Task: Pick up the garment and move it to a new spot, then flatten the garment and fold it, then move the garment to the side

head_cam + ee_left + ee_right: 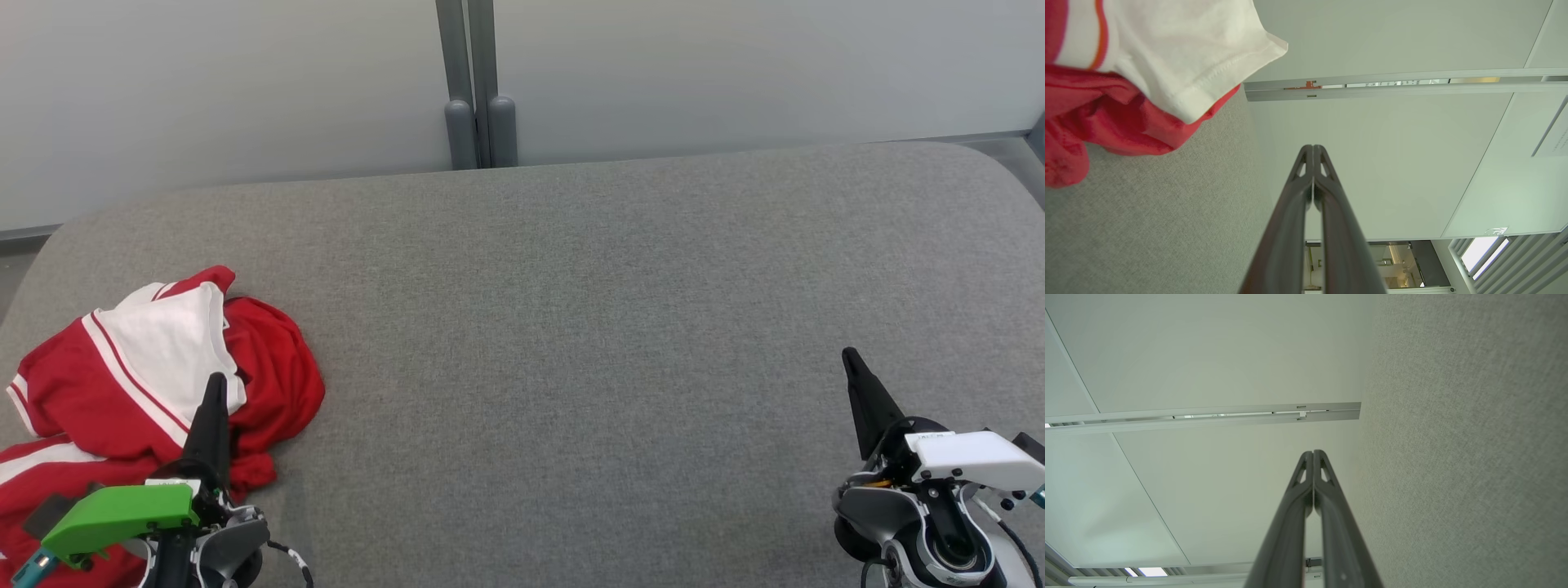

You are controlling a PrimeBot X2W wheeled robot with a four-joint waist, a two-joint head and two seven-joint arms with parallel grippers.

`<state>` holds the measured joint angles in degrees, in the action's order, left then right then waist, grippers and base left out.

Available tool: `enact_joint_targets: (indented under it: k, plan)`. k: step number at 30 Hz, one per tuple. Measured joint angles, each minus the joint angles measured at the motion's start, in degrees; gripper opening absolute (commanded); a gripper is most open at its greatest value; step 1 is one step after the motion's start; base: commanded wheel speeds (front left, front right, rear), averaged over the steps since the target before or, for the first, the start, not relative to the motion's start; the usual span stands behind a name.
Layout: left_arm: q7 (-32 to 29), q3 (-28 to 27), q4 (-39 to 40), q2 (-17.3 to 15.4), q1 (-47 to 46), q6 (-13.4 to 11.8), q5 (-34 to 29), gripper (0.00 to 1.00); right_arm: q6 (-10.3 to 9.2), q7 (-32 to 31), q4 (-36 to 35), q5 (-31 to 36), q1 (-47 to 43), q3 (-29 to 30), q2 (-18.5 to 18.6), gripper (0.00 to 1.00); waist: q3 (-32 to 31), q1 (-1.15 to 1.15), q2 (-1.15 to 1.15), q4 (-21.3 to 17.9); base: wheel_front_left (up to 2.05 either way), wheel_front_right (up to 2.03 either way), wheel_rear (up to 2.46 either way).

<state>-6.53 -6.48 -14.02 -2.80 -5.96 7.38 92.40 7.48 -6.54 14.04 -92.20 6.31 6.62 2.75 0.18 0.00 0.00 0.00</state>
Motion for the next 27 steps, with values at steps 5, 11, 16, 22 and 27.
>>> enact_joint_targets:
  k: [5, 11, 16, 22, 27]
  plan:
    - [0.05, 0.14, -1.53, 0.29, 1.12, -0.15, 0.00, 1.00, 0.00, 0.00, 1.44, 0.03, -0.77, -0.03, -0.35, 1.00, 0.00, 0.00, 0.00, 0.00, 0.00, 0.00, 0.00]
    - [1.32, 1.02, -1.85, 0.45, 2.16, -0.18, 0.00, 1.00, -0.01, 0.62, 1.33, 0.01, -1.68, -0.96, -0.51, 1.00, 0.03, 0.00, 0.00, 0.05, 0.00, 0.00, 0.00]
    - [2.72, 1.40, -0.71, 0.45, 2.15, -0.18, -0.48, 1.00, -0.01, 1.64, -0.36, 0.11, -1.66, -2.31, -0.49, 1.00, 0.03, 0.00, 0.00, 0.12, 0.00, 0.00, 0.00]
    - [4.32, 2.12, 0.86, 0.44, 2.10, -0.18, -4.41, 1.00, -0.01, 3.44, -2.18, 1.33, -1.57, -4.23, -0.30, 1.00, -0.10, 0.00, 0.00, 0.21, 0.00, 0.00, 0.00]
    - [5.57, 2.90, 1.87, 0.43, 2.08, -0.18, -9.14, 1.00, -0.01, 5.20, -3.11, 3.32, -1.32, -6.09, 0.56, 1.00, -0.20, 0.00, 0.00, 0.27, 0.00, 0.00, 0.00]
